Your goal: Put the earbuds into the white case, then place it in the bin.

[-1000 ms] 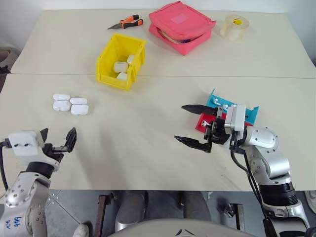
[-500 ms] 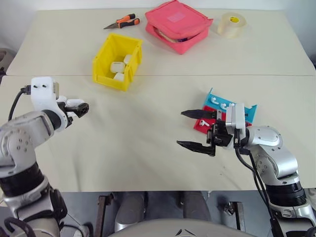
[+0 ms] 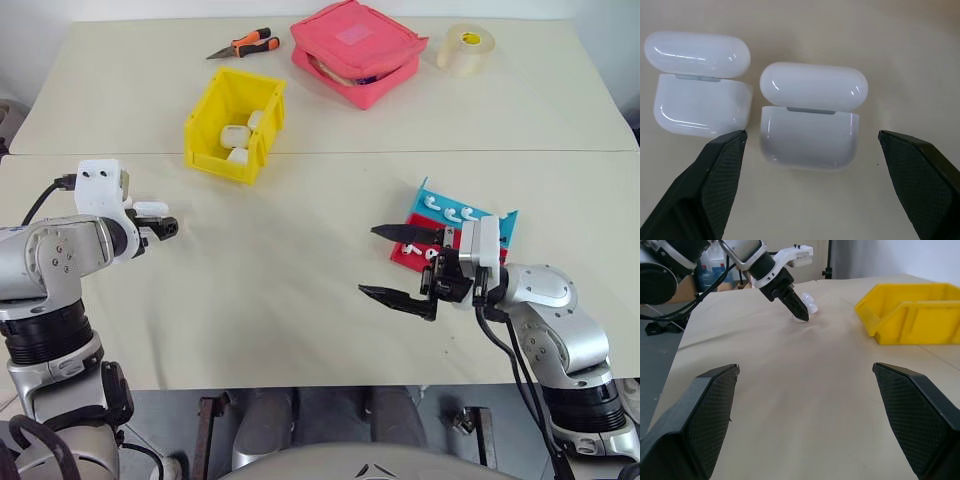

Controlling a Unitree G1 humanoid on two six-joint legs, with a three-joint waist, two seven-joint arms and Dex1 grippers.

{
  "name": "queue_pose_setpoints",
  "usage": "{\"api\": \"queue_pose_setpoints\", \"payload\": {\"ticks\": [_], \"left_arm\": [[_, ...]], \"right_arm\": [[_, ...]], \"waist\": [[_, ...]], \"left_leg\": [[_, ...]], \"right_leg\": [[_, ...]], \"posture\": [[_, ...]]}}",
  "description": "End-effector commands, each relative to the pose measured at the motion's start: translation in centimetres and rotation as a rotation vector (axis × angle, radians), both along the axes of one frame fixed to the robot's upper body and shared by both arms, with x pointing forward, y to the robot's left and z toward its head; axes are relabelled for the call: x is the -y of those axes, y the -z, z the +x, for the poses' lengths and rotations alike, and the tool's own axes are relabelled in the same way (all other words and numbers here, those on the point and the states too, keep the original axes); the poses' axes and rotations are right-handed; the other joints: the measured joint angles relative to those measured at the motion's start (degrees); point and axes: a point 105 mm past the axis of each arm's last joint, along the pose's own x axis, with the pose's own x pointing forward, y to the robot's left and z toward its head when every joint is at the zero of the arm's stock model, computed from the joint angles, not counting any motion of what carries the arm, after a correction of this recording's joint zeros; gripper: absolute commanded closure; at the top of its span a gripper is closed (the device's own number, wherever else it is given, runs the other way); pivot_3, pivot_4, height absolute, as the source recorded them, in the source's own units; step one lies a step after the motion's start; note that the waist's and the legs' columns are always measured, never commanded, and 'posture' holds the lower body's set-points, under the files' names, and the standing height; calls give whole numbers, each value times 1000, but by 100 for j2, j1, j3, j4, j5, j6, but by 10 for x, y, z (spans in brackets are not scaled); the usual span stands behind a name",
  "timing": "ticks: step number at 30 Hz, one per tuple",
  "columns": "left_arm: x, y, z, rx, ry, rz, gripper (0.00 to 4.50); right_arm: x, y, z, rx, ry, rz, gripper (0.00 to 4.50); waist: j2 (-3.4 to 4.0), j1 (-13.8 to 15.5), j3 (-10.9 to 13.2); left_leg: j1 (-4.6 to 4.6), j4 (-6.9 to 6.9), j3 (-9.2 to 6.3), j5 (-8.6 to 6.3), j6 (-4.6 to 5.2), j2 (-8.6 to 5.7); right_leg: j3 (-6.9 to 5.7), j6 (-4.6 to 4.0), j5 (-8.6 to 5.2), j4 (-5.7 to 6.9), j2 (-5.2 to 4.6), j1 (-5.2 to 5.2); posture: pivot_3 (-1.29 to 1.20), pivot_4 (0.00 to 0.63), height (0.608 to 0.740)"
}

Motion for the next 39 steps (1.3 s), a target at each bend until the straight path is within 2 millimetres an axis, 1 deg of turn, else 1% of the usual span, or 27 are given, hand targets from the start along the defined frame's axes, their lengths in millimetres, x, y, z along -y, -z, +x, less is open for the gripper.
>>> {"api": "queue_pose_setpoints", "payload": {"ticks": [1,7,10,14,18,20,21,22,23,25,27,29,30,33,34,35,37,38,39], "left_arm": [[-4,-2,0,8,-21,10,19],[-7,4,-2,-18,-30,10,19],[-8,9,-3,-34,-32,1,586],[-9,14,-6,-49,-29,-3,1777],[-12,16,-11,-50,-27,-1,1785],[-10,11,-9,25,13,-6,1785],[-6,6,-6,90,55,-18,1785],[3,-2,-5,199,138,-45,1785],[9,-8,-5,273,197,-61,1785],[22,-20,-13,439,350,-88,1785],[29,-24,-20,531,448,-78,1785],[43,-27,-32,656,597,-75,1785],[50,-27,-38,720,651,-110,1785],[63,-26,-44,824,720,-172,1785],[79,-27,-47,880,788,-220,1785],[100,-27,-49,931,872,-287,1785],[132,-28,-52,1004,994,-370,1785],[140,-29,-54,1024,1030,-388,1785],[155,-31,-56,1061,1097,-439,1785]], "right_arm": [[0,-11,-5,56,2,15,0],[0,-11,-5,57,14,20,0],[-1,-11,-5,57,17,23,0],[0,-11,-5,59,23,24,0],[1,-11,-4,60,29,23,0],[1,-10,-4,59,30,22,0],[1,-10,-3,58,30,21,0],[2,-10,-3,57,31,19,0],[2,-9,-3,56,31,18,0],[3,-9,-3,55,34,13,0],[5,-9,-3,54,36,9,0],[8,-9,-3,54,46,-1,0],[10,-9,-3,55,58,-8,0],[16,-11,-3,57,79,-18,0],[21,-12,-4,59,97,-32,0],[27,-14,-6,61,127,-50,0],[39,-15,-9,67,172,-84,0],[43,-16,-11,70,185,-97,0],[51,-16,-13,75,222,-118,0]], "waist": [[-1,0,1],[-1,-2,1],[-1,-2,1],[-1,-2,0],[0,-4,0],[1,-22,0],[1,-20,0],[1,-16,0],[1,-22,0],[-1,-13,0],[-3,4,2],[-2,20,1],[1,22,0],[1,62,0],[1,76,0],[5,121,0],[8,194,-1],[3,210,-1],[1,229,-2]], "left_leg": [[0,1,0,0,0,0],[-1,1,1,0,0,0],[0,1,1,0,0,0],[0,1,1,0,0,0],[2,1,1,0,0,1],[2,0,4,0,0,1],[3,-2,5,0,0,1],[4,-3,6,0,0,2],[4,-3,6,0,0,3],[1,-2,6,-1,-2,6],[-3,1,6,-2,-3,8],[-6,8,3,-2,-3,8],[-6,7,6,-2,-3,8],[-5,7,9,-4,1,4],[-5,9,9,-4,1,5],[-5,10,11,-4,1,5],[-6,13,15,-4,11,-4],[-6,16,20,-4,14,-5],[-10,21,30,-5,16,-6]], "right_leg": [[0,0,0,0,0,0],[0,0,0,1,0,0],[0,0,0,1,0,0],[0,0,0,2,0,0],[1,0,0,3,0,0],[3,0,0,2,0,0],[5,0,0,2,0,-1],[5,0,0,3,0,-1],[4,0,0,0,0,-2],[4,-1,0,-4,0,-2],[3,-1,0,-9,-2,-2],[-2,-1,0,-8,-2,0],[-2,-1,0,-10,-2,1],[-1,0,1,-11,-8,3],[-2,0,1,-10,-7,3],[-3,1,1,-9,-7,3],[-2,3,3,-11,-12,11],[-4,4,3,-11,-13,12],[-7,7,6,-14,-13,15]], "posture": [[0,150,740],[0,150,740],[0,150,740],[0,150,740],[0,150,740],[0,150,740],[0,150,740],[0,150,740],[0,150,740],[0,150,740],[0,150,740],[0,150,740],[0,150,740],[0,150,740],[0,150,740],[0,150,740],[0,150,740],[0,150,740],[0,150,740]]}}
